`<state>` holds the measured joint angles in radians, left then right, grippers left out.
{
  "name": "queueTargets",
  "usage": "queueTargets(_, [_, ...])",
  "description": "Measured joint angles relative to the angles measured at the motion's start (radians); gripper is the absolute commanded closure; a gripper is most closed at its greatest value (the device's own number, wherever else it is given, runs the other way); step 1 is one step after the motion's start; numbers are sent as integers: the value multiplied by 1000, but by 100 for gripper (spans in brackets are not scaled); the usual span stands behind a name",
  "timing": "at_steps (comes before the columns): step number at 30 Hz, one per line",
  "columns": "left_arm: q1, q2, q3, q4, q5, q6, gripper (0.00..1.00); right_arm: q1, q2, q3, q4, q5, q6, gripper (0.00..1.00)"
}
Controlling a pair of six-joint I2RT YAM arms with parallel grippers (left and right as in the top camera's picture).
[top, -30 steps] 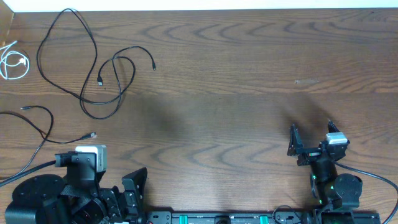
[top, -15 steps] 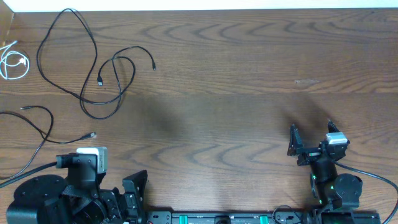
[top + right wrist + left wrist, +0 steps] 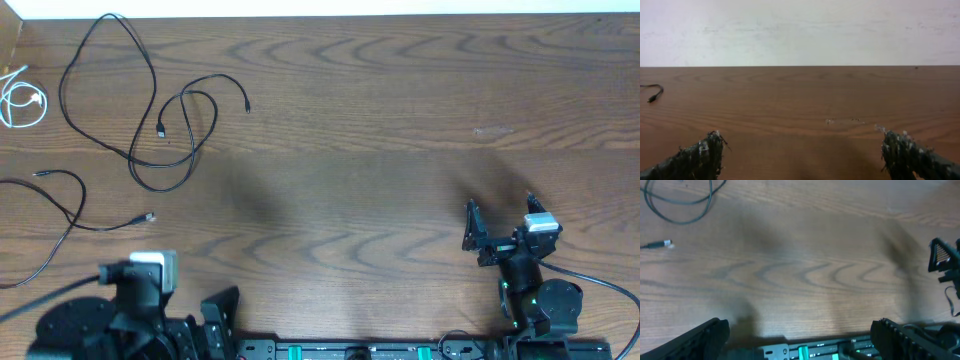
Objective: Untangle cables
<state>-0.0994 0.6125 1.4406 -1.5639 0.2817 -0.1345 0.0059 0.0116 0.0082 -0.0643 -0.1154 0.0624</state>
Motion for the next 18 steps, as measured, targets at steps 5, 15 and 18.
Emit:
queueTargets(5, [3, -63, -86, -1, -2, 0, 5, 0, 0, 0, 0, 0, 0, 1])
queueTargets(15, [72, -166, -301, 222, 13, 1, 5, 0, 0, 0, 0, 0, 0, 1])
queueTargets(18, [72, -201, -386, 360, 39, 21, 5, 0, 0, 0, 0, 0, 0, 1])
